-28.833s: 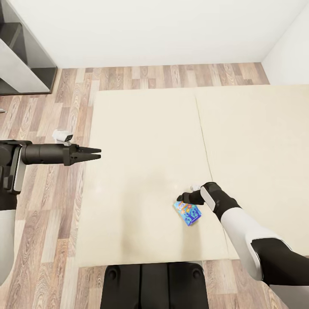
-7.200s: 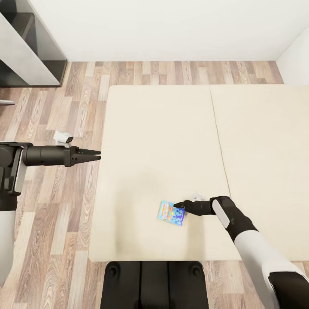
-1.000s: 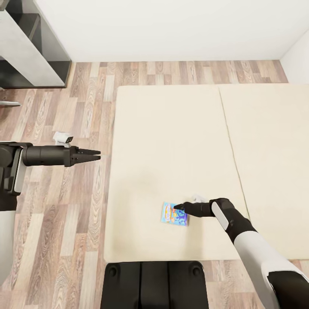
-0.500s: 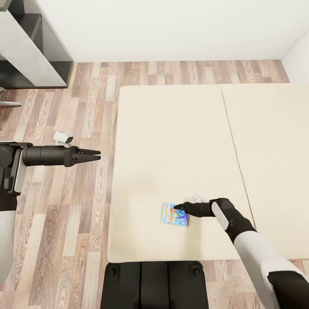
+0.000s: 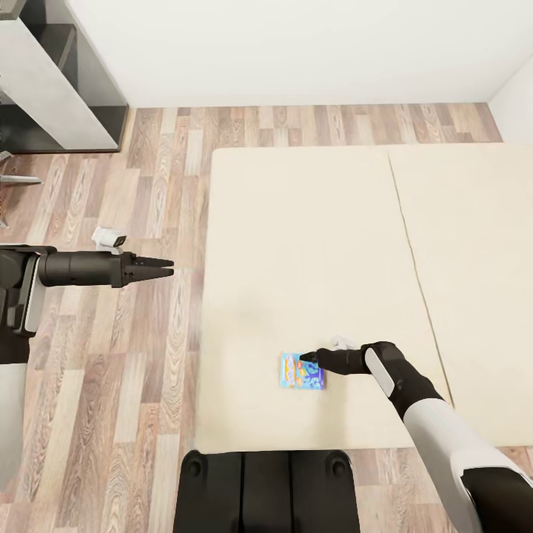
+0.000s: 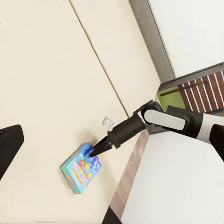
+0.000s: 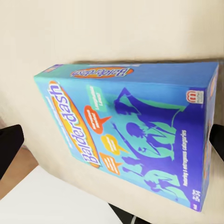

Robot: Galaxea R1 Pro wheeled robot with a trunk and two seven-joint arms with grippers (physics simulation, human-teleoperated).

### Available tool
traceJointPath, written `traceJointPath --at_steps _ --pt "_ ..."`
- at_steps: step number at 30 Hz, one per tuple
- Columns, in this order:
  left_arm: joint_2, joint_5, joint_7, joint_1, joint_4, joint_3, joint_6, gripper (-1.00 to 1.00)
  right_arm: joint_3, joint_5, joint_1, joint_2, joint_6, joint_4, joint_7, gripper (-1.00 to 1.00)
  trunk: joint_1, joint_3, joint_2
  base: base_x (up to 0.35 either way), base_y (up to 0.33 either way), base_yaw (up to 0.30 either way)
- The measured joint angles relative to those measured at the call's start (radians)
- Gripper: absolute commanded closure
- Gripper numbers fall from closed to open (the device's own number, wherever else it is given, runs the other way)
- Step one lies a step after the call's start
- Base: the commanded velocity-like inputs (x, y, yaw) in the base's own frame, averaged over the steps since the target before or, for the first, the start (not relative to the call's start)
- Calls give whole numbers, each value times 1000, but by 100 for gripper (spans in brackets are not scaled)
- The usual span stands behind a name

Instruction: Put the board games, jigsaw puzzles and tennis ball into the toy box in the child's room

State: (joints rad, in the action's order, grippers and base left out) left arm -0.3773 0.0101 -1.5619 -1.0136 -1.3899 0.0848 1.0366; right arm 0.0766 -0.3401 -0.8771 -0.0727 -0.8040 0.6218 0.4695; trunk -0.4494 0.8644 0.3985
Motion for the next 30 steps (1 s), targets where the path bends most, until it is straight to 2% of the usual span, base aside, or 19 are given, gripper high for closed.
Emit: traceJointPath --at_steps 30 --pt "-1 0 0 0 0 2 0 -100 1 -3 0 0 -3 -1 0 -100 0 0 0 0 69 0"
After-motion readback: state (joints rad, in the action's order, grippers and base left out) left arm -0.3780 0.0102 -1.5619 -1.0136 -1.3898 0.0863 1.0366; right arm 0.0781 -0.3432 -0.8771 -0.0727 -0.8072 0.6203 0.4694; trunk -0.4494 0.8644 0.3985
